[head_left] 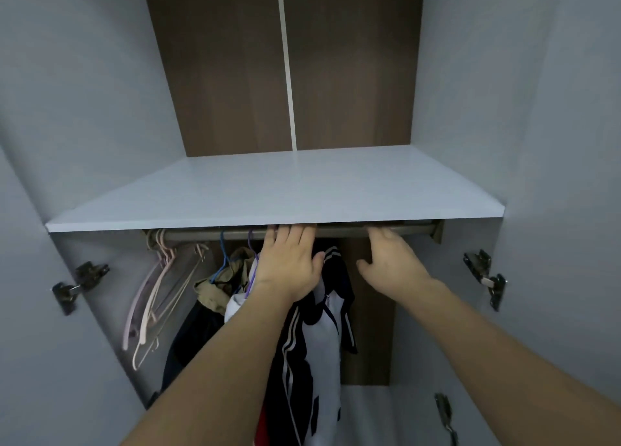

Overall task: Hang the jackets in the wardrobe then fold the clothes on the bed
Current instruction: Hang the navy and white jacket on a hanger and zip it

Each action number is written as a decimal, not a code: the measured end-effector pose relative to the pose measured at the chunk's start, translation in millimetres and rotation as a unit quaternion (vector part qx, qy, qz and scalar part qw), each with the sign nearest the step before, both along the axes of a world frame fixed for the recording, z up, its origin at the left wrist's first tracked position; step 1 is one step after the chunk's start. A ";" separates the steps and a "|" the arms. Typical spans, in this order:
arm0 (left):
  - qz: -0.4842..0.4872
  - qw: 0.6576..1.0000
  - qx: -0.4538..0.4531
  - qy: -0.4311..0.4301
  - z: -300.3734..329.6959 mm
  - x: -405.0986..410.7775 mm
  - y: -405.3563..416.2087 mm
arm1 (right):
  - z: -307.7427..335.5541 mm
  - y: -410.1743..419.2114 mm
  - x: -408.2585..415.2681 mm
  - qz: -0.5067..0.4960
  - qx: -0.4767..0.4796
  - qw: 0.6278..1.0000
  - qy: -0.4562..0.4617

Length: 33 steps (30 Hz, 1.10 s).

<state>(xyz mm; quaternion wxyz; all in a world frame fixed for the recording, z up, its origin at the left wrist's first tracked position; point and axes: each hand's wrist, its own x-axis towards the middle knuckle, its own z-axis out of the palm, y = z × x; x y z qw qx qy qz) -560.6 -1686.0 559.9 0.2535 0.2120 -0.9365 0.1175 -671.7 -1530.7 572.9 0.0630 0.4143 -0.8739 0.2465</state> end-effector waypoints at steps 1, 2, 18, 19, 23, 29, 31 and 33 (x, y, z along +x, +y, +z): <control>0.003 1.000 -0.001 0.002 1.5 0.9 1.3 | 1.1 0.6 1.4 0.002 -0.001 1.000 0.006; 0.004 1.000 0.001 0.004 2.3 2.3 2.7 | 1.3 1.9 2.6 0.003 0.001 1.000 0.006; -0.128 0.990 -0.011 0.059 -3.8 40.5 14.2 | -2.4 40.5 49.3 -0.035 -0.017 0.999 -0.009; -0.145 0.987 -0.018 0.061 -5.6 44.0 11.9 | -2.9 41.4 58.0 -0.048 -0.021 0.999 -0.005; -0.228 0.970 -0.058 0.056 -9.7 54.7 8.3 | -7.0 53.1 92.6 -0.098 -0.029 0.995 0.005; -0.318 0.940 -0.021 0.125 -4.0 75.0 45.9 | -4.8 99.9 147.5 -0.173 -0.048 0.983 0.045; -0.364 0.920 -0.021 0.145 -3.6 82.8 70.1 | -3.7 126.7 167.0 -0.203 -0.079 0.972 0.087; -0.399 0.903 -0.019 0.158 -3.0 90.7 100.1 | -4.5 157.8 187.3 -0.231 -0.127 0.954 0.144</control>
